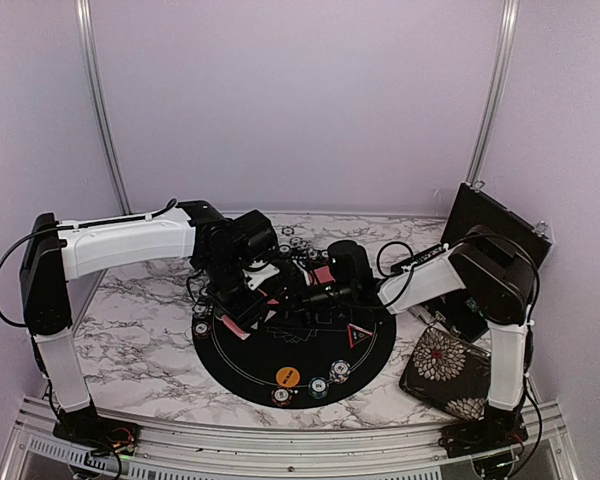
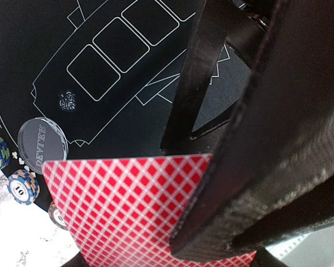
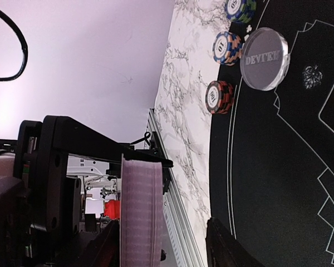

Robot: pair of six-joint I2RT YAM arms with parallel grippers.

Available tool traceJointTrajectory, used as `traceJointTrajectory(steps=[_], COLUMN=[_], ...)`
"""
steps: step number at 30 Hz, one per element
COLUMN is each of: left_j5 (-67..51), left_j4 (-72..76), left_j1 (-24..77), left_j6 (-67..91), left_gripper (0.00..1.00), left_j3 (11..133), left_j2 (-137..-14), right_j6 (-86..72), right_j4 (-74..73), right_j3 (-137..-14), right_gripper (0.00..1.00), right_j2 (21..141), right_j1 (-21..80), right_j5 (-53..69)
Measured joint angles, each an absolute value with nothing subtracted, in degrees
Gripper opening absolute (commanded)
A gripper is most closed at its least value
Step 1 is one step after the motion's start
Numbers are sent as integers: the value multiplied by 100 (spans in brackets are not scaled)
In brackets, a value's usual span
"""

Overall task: Distribute texas hold em gaming equipment
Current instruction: Distribute the poker card in the small blind area, then pick up the poker card from the face-down deck piles.

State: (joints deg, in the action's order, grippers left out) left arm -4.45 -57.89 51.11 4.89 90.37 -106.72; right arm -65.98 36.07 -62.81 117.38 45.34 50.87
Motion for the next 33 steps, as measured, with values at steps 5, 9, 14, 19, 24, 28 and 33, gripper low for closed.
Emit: traceJointTrajectory(steps=[5,9,14,19,24,28,33], left_j5=[-445,-445,-443,-443,-443,-445,-443], left_j4=[-5791,-5795,-5798,-5798,-5798,-5817,-5835], left_j1=[5111,5111,5111,5111,5111,5111,5120], left_j6=[489,489,489,489,486,486,486], left_gripper=[46,46,46,46,46,46,46], left_j3=[9037,9037,9037,9037,9037,9037,9037], left_j2=[-10672,-10672,-10672,-10672,-10672,-10672,-10672], right_j6=[-6567,-6539,-6493,-6464,-6449,-6449,-6453], right_j4=[3605,3610,3603,3586,3548,3551,3551], right_j3=[-6281,-6281,-6278,-6272,-6230,-6206,-6134], right_gripper=[46,45,43,42,42,42,41], right_j2=[11736,11730,11710,11677,11620,11603,11515], right_j1=[4515,4491,4469,4445,4412,4394,4348], right_j5=[5083,5065,5050,5041,5002,4976,4934])
